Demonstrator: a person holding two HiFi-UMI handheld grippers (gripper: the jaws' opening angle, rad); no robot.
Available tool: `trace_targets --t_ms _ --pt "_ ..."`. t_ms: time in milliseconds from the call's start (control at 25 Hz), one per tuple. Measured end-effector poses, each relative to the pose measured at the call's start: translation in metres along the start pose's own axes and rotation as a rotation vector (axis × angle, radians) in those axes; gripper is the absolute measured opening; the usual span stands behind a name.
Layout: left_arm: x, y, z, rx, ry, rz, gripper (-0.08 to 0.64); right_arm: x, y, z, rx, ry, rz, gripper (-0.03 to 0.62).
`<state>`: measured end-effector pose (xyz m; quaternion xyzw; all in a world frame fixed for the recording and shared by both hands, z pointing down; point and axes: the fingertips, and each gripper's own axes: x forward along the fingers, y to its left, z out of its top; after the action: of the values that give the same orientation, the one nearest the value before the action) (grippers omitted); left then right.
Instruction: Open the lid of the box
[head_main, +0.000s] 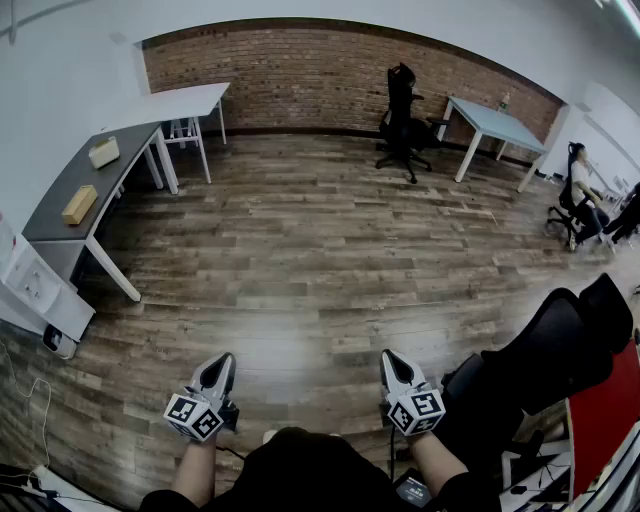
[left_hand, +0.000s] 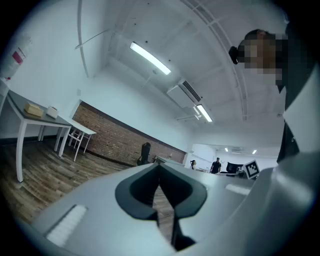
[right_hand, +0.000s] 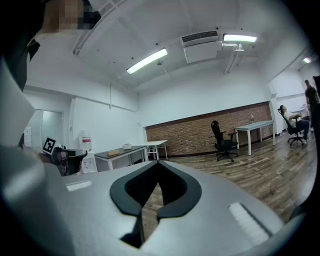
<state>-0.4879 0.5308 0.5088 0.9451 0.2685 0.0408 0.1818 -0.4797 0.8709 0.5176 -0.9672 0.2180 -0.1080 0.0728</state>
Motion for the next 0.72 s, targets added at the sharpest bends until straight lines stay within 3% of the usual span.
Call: trace_targets --t_ms 720 --pt "-0.017 0.04 0.024 0.022 -0.023 0.01 0.0 0.056 0.043 0.007 0.013 -0.022 0.084 0.003"
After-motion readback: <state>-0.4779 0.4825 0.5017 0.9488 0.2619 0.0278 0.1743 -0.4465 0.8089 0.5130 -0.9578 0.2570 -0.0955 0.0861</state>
